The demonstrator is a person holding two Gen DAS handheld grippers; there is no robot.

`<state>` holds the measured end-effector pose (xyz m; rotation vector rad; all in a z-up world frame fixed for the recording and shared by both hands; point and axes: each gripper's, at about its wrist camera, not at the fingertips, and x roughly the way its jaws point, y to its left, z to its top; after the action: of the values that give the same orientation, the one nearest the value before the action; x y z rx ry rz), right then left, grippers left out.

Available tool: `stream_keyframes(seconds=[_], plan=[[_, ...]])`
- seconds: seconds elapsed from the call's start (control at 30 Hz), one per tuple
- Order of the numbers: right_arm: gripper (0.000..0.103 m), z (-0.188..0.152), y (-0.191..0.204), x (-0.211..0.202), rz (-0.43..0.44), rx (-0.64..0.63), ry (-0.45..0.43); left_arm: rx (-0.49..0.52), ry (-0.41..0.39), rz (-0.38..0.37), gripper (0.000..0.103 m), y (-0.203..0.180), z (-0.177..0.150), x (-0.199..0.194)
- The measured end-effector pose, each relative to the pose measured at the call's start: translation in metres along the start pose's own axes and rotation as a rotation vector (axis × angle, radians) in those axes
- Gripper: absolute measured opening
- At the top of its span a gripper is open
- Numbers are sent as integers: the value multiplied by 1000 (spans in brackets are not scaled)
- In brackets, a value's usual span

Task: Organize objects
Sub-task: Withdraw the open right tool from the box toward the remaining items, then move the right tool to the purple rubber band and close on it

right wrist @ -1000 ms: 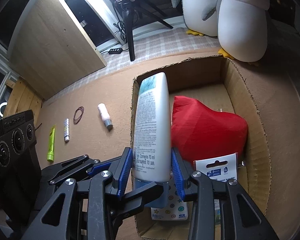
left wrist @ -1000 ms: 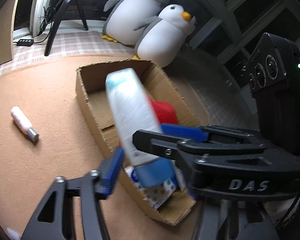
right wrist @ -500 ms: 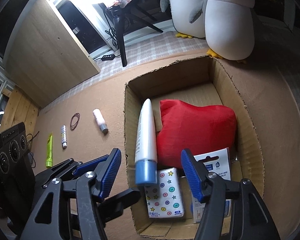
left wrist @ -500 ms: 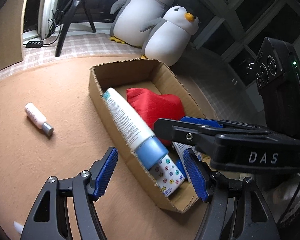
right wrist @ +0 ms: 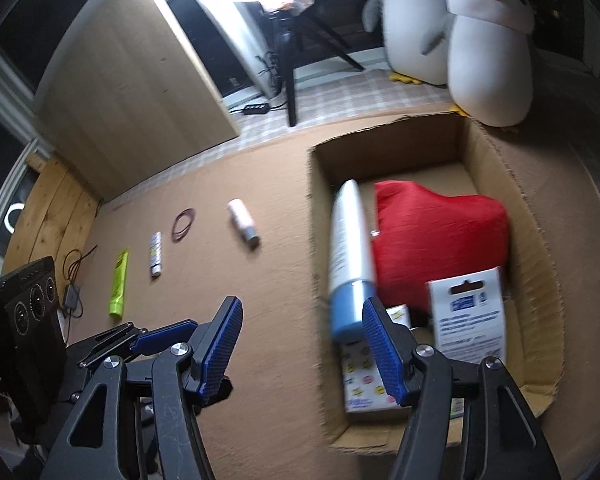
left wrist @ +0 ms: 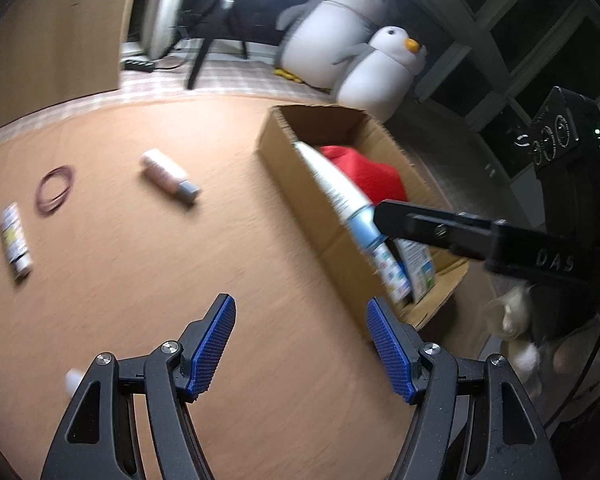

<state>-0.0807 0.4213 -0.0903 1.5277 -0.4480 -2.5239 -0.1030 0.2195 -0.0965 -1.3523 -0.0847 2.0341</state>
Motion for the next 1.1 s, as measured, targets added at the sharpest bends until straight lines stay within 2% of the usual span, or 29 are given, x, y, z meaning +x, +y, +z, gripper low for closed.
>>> stream_keyframes(seconds=[0.43, 0.6, 0.87, 1.1], plan=[[59, -17, 65, 19, 96, -117, -4, -155, -15, 106, 72, 92, -83, -60], [59, -1, 95, 40, 58, -180, 21, -209, -19, 123, 72, 117, -109, -76], [58, 43, 139, 103, 73, -204, 140, -251, -48, 127, 72, 138, -127, -101], [40, 76, 175, 174, -5, -217, 239, -273, -77, 126, 72, 155, -132, -120]])
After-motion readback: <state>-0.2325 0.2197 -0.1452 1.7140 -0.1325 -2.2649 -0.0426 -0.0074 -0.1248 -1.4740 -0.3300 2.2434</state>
